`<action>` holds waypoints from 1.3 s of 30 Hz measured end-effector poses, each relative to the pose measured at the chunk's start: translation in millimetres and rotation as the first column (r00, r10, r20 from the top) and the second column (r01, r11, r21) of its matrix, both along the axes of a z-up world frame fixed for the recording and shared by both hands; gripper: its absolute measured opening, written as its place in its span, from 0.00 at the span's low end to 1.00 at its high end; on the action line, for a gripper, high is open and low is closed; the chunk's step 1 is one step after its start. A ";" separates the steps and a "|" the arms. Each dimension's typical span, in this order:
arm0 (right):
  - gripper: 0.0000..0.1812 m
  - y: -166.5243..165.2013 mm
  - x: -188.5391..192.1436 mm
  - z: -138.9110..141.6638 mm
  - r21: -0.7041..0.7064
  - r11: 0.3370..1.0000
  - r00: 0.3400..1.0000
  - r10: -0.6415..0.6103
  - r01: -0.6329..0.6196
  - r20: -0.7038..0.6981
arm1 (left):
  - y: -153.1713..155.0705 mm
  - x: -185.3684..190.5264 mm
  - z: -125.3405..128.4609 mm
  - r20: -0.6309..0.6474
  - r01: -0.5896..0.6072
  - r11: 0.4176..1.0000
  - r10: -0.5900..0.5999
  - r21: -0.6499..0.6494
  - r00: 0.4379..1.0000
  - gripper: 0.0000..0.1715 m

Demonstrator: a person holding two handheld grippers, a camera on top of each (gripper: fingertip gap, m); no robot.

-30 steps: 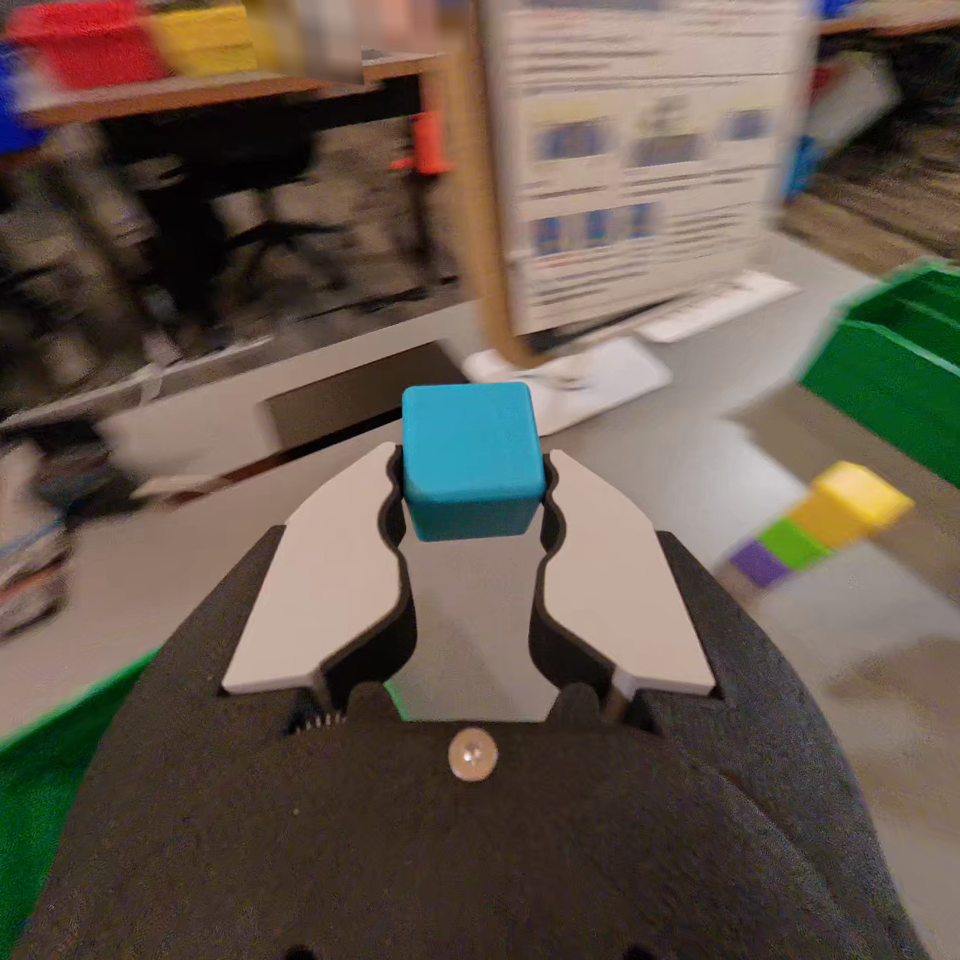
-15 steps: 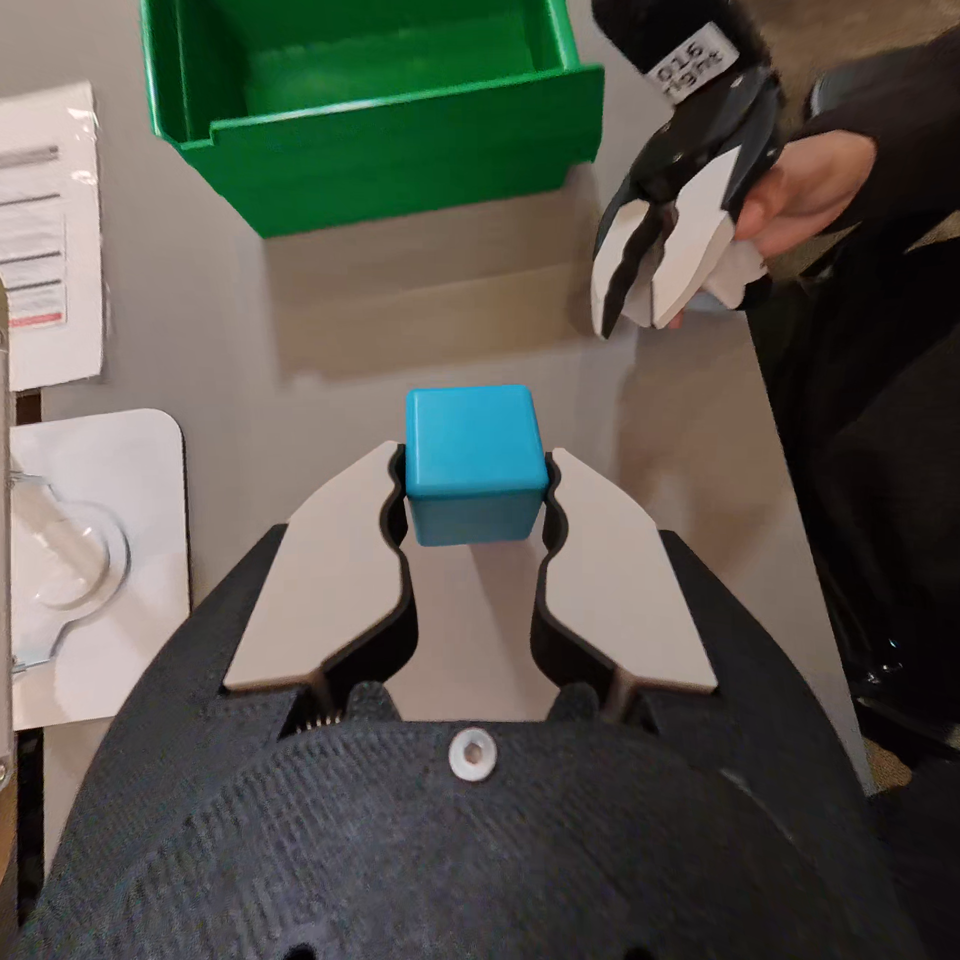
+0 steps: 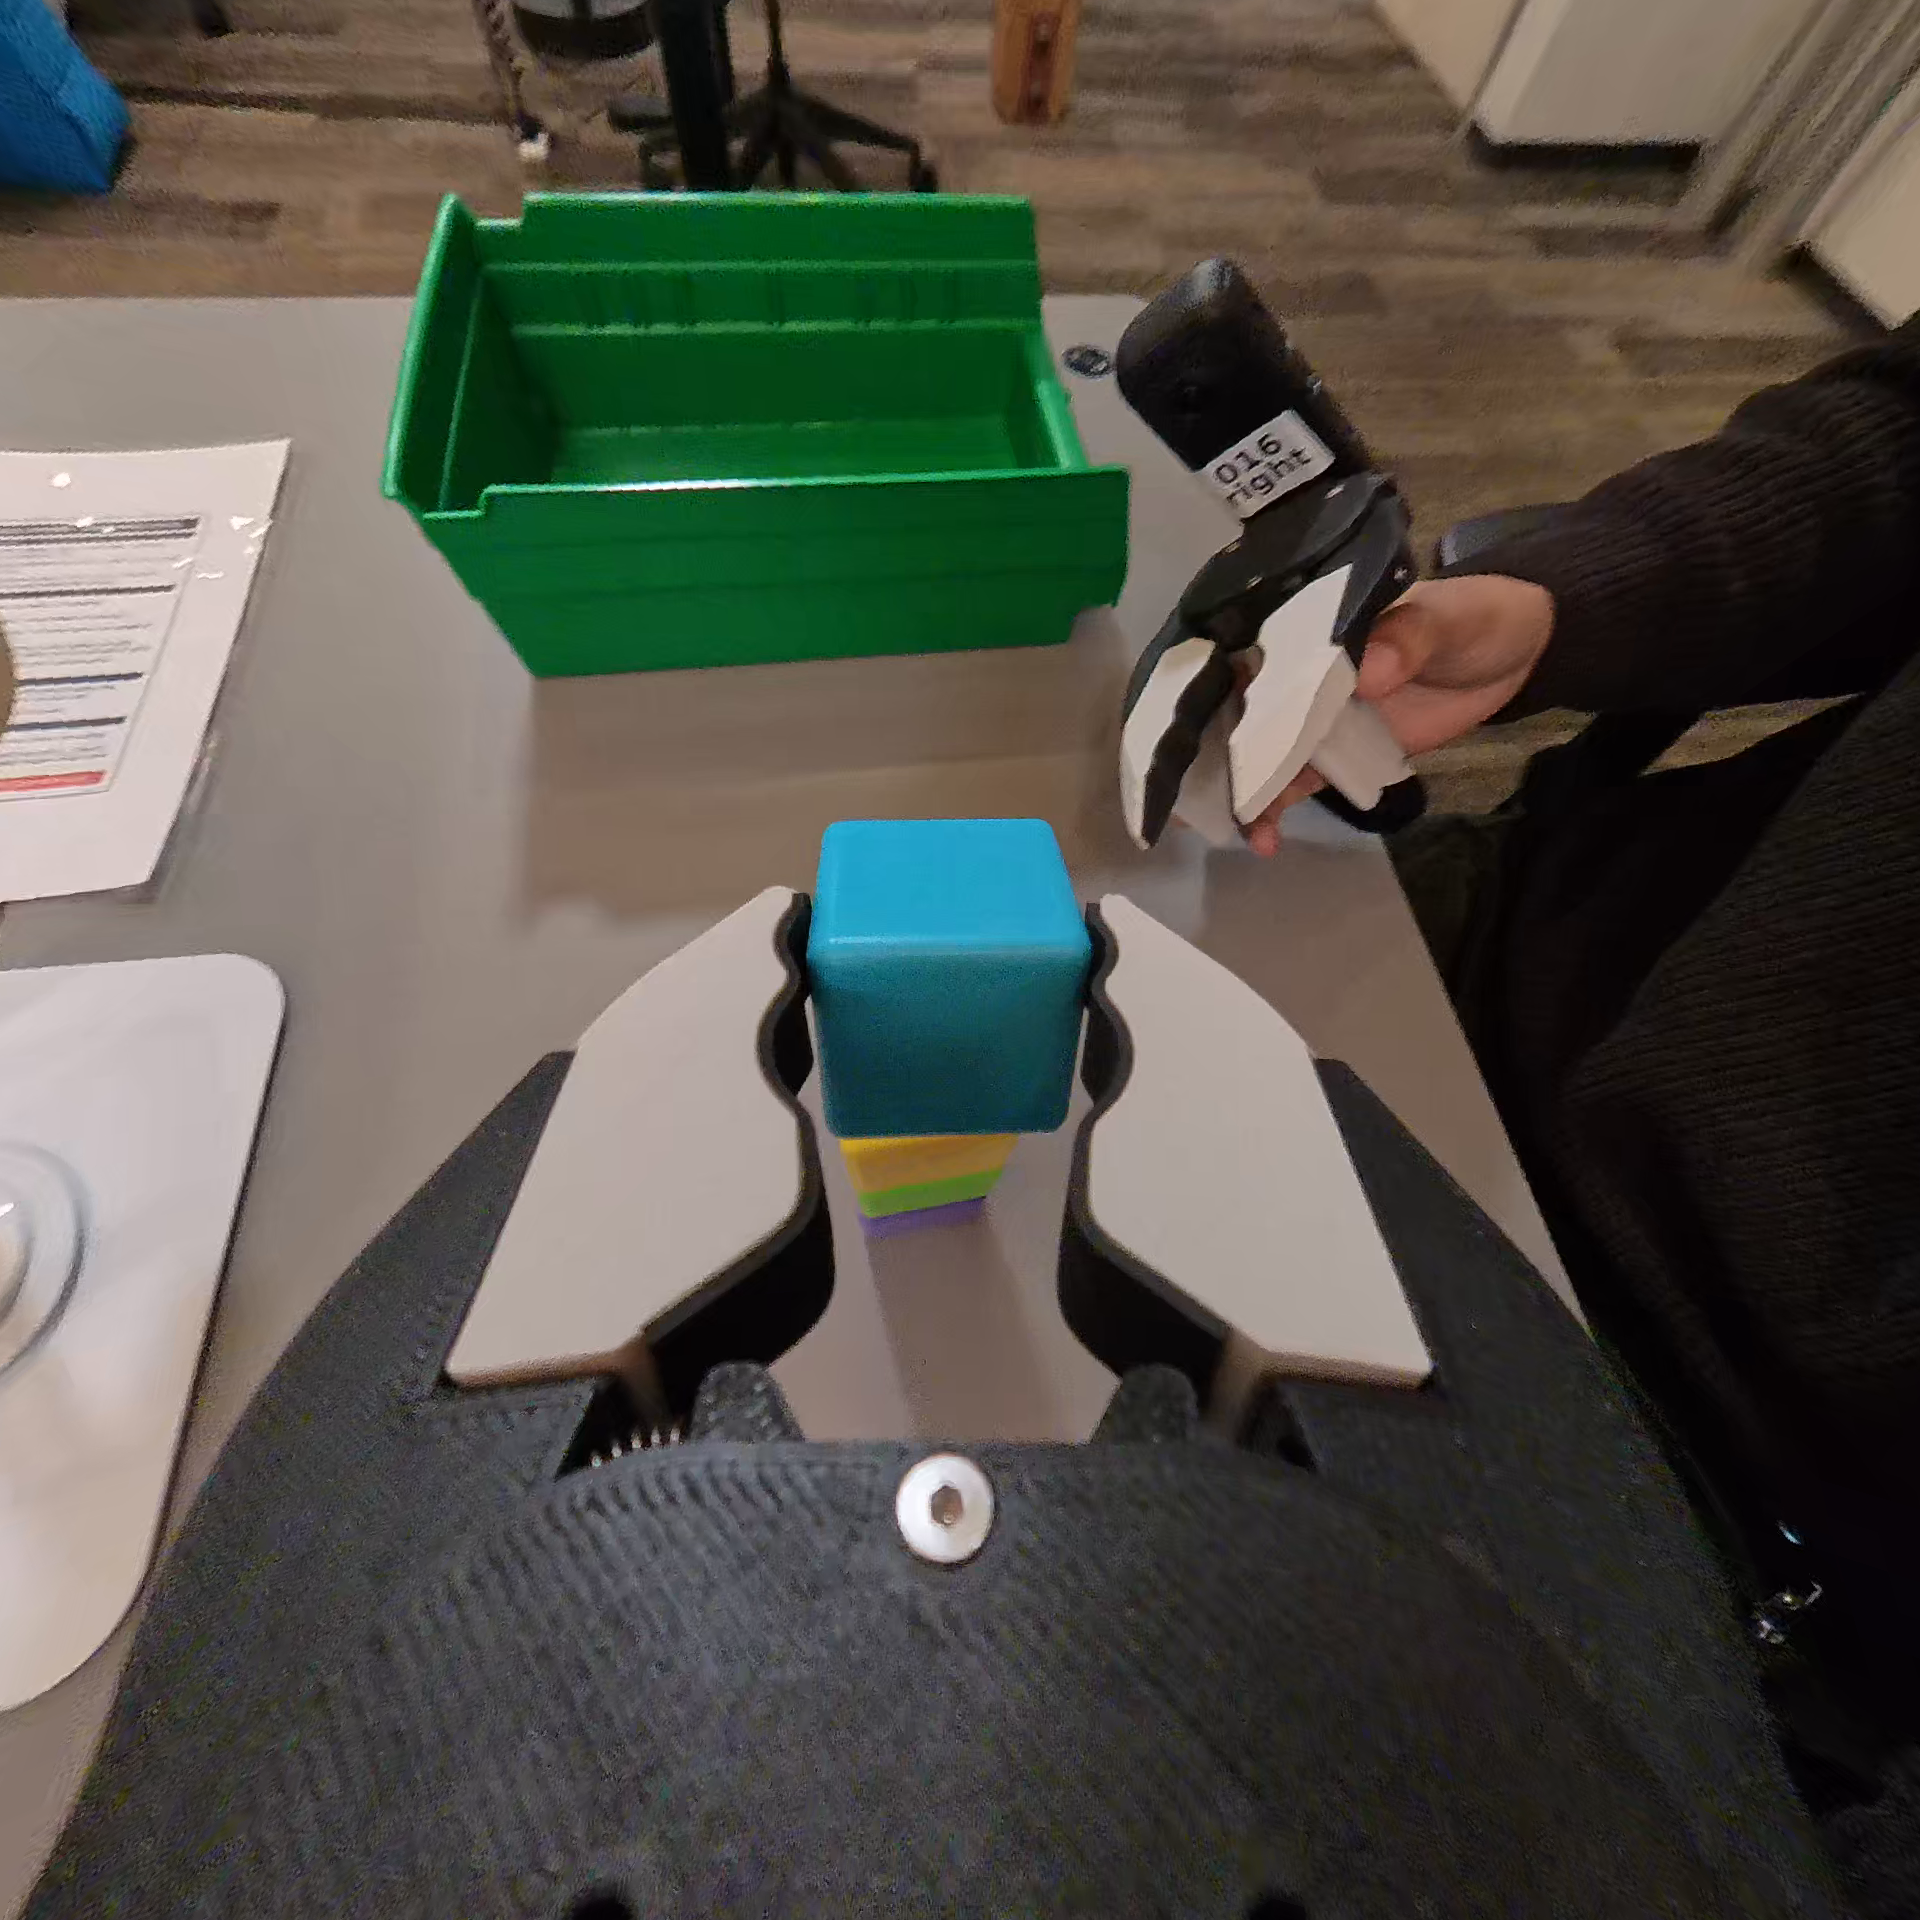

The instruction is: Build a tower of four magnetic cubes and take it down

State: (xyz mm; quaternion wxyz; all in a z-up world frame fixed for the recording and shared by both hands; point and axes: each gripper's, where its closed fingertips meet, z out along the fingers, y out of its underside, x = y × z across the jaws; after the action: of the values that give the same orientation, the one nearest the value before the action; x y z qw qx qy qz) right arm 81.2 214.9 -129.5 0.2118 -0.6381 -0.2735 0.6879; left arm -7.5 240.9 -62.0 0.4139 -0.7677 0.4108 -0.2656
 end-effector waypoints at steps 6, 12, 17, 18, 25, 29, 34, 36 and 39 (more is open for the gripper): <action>0.17 -1.6 0.0 0.6 -0.006 1.000 1.000 0.005 -0.005 -0.004 | 4.9 -3.9 -13.4 0.039 -0.027 1.000 0.027 -0.010 0.999 0.29; 0.17 0.0 0.9 1.3 -0.022 1.000 1.000 0.002 -0.002 -0.013 | 8.3 3.0 -10.8 0.132 -0.033 0.999 0.031 0.016 0.991 0.29; 0.17 0.2 1.1 1.7 -0.023 1.000 1.000 0.001 -0.002 -0.014 | 10.6 6.4 -18.1 0.119 -0.035 0.999 0.032 0.017 0.992 0.29; 0.17 0.5 1.3 1.7 -0.026 1.000 1.000 0.001 -0.001 -0.016 | 11.0 6.4 -17.4 0.129 -0.036 0.999 0.033 0.021 0.991 0.29; 0.17 1.1 1.7 2.1 -0.041 0.999 1.000 0.001 -0.002 -0.022 | 5.7 1.5 -18.9 0.190 -0.012 1.000 0.014 -0.011 0.982 0.29; 0.17 1.1 1.6 2.2 -0.044 0.999 1.000 0.002 -0.003 -0.023 | 1.4 2.5 -26.7 0.187 0.017 0.999 -0.010 -0.034 0.982 0.29; 0.17 0.9 1.8 2.3 -0.047 0.999 1.000 0.002 -0.004 -0.024 | 1.0 3.5 -26.8 0.182 0.021 0.999 -0.016 -0.028 0.983 0.30; 0.17 0.8 1.6 2.2 -0.049 0.999 1.000 0.004 -0.005 -0.025 | 1.2 3.0 -26.8 0.181 0.018 0.999 -0.012 -0.028 0.983 0.30; 0.17 0.1 1.3 2.1 -0.048 0.999 1.000 0.007 -0.008 -0.024 | 1.2 2.7 -26.8 0.186 0.018 0.999 -0.012 -0.029 0.982 0.30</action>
State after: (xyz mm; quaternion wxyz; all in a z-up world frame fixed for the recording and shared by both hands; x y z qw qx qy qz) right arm 82.5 214.9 -127.4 0.1972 -0.6338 -0.2567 0.7025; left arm -4.8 242.1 -88.7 0.4368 -0.7426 0.3720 -0.3454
